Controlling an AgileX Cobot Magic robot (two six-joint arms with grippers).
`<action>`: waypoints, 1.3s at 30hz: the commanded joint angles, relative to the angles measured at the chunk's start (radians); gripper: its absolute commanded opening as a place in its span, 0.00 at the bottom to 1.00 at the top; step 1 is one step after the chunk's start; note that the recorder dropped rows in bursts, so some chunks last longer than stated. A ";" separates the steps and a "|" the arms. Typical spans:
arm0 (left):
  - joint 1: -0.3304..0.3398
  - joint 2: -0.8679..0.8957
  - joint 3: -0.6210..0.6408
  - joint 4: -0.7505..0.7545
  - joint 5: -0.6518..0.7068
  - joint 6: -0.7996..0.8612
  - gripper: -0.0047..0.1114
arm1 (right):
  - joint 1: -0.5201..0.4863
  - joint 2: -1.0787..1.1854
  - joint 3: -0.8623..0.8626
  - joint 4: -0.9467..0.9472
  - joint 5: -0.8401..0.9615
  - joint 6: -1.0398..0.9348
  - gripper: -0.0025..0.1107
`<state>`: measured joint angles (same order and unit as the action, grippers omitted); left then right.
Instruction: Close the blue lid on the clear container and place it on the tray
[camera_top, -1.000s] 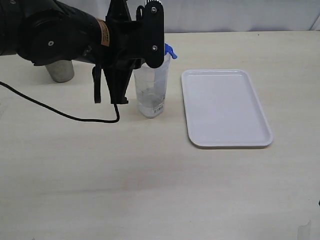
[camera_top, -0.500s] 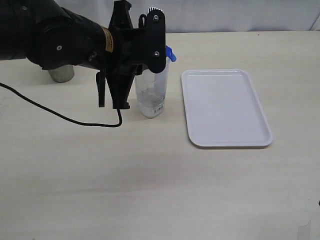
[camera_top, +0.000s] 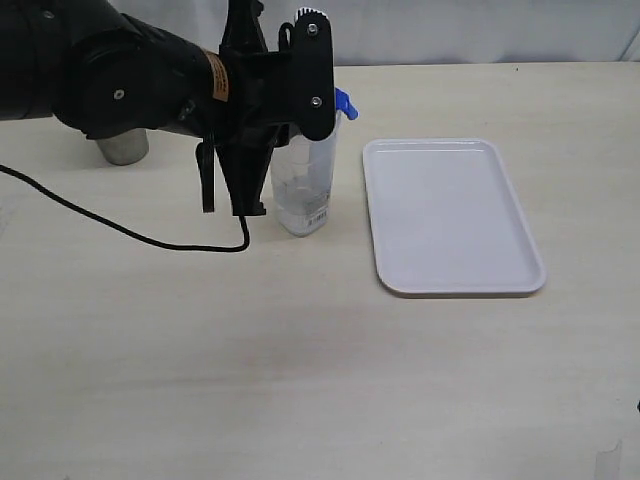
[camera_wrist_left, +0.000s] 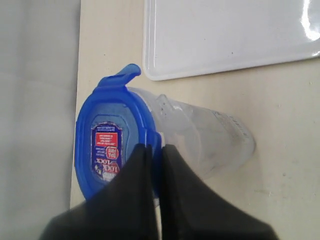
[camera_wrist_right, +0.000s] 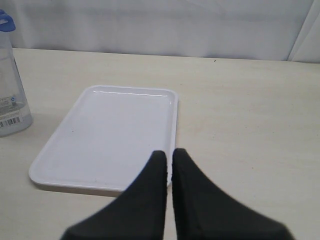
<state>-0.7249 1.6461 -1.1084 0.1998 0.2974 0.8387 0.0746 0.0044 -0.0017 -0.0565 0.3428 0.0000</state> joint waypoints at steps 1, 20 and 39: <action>-0.008 0.003 0.001 -0.029 -0.014 -0.003 0.04 | 0.004 -0.004 0.002 -0.002 -0.001 0.000 0.06; -0.008 0.003 0.001 -0.029 -0.016 0.032 0.04 | 0.004 -0.004 0.002 -0.002 -0.001 0.000 0.06; -0.008 0.003 0.001 -0.028 0.014 0.054 0.04 | 0.004 -0.004 0.002 -0.002 -0.001 0.000 0.06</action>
<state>-0.7249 1.6461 -1.1084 0.1847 0.3103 0.8923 0.0746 0.0044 -0.0017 -0.0565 0.3428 0.0000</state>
